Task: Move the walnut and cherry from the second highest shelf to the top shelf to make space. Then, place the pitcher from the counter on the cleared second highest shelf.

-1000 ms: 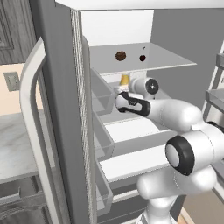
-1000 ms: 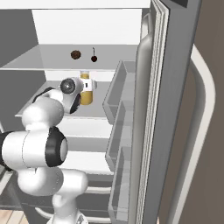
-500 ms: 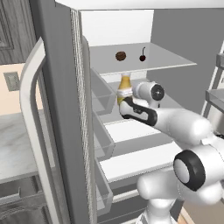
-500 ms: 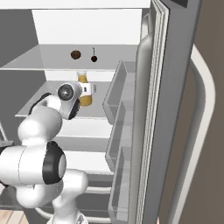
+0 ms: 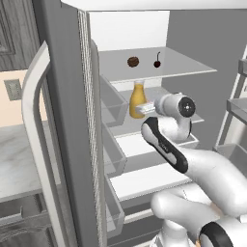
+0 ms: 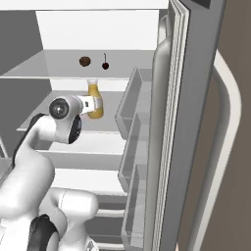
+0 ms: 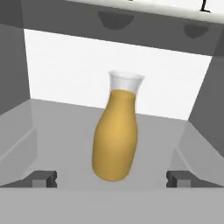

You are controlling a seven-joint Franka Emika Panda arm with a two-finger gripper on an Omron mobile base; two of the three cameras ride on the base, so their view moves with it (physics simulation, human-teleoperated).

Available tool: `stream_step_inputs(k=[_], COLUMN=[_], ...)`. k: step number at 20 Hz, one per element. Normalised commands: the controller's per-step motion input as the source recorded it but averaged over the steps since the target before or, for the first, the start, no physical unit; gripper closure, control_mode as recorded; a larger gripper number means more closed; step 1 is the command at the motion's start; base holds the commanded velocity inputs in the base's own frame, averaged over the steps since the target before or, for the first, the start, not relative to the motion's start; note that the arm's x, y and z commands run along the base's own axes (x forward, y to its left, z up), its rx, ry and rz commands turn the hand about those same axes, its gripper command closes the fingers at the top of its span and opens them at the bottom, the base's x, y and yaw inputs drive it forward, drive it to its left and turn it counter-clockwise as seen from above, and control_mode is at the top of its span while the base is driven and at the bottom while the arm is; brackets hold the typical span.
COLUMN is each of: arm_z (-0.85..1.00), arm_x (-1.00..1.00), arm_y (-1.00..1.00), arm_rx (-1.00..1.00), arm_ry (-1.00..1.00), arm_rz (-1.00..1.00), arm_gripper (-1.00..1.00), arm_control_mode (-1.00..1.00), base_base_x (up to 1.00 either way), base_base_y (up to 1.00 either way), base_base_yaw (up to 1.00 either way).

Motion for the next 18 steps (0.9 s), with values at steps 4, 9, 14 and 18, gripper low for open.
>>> stream_step_inputs(k=[4,9,14,18], arm_z=[1.00,0.31,-0.24,-0.33], arm_x=[-1.00,-1.00,-1.00,-0.83], arm_y=[0.00,-0.11,-0.16,-0.03], arm_rx=[-0.09,0.00,0.00,0.00], arm_ry=[0.39,0.14,-0.01,-0.05], arm_rz=[-0.05,-0.05,0.00,0.00], arm_gripper=[-1.00,-1.00,-1.00,-1.00], arm_control_mode=[-1.00,-1.00,-1.00,-1.00], base_base_x=[0.00,0.00,0.00,0.00], base_base_y=[0.00,0.00,0.00,0.00], base_base_yaw=[0.00,0.00,0.00,0.00])
